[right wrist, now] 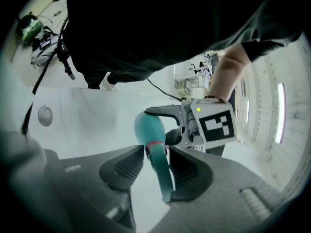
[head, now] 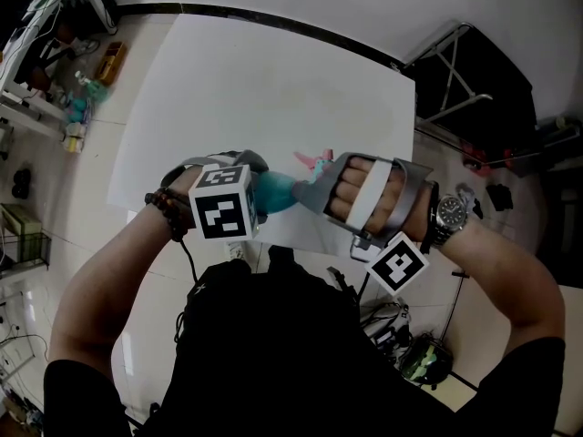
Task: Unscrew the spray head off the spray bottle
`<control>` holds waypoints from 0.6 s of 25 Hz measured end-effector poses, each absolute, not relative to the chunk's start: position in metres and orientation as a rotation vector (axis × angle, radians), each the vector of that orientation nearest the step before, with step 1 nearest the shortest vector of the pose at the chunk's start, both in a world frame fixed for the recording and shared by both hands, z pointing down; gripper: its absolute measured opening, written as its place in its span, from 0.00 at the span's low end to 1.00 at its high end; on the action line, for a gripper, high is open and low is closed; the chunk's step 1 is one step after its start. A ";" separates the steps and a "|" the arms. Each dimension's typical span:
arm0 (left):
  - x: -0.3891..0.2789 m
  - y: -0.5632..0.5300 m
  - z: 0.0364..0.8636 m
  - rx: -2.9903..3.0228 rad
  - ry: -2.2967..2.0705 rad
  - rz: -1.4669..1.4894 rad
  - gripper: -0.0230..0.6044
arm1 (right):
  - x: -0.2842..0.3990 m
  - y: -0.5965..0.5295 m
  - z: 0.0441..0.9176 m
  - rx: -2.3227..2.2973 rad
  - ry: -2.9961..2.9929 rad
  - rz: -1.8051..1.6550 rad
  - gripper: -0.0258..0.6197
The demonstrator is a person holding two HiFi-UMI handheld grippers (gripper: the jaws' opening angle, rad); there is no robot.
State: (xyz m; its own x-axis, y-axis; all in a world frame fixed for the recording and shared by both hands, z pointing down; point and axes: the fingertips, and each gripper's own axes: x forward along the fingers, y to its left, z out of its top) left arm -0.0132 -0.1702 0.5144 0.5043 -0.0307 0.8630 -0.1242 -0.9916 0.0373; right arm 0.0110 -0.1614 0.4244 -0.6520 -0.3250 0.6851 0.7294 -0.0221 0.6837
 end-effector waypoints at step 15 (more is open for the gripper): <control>-0.038 -0.226 0.520 2.618 -0.619 1.559 0.66 | 0.016 -0.213 0.348 0.117 -2.025 -0.939 0.44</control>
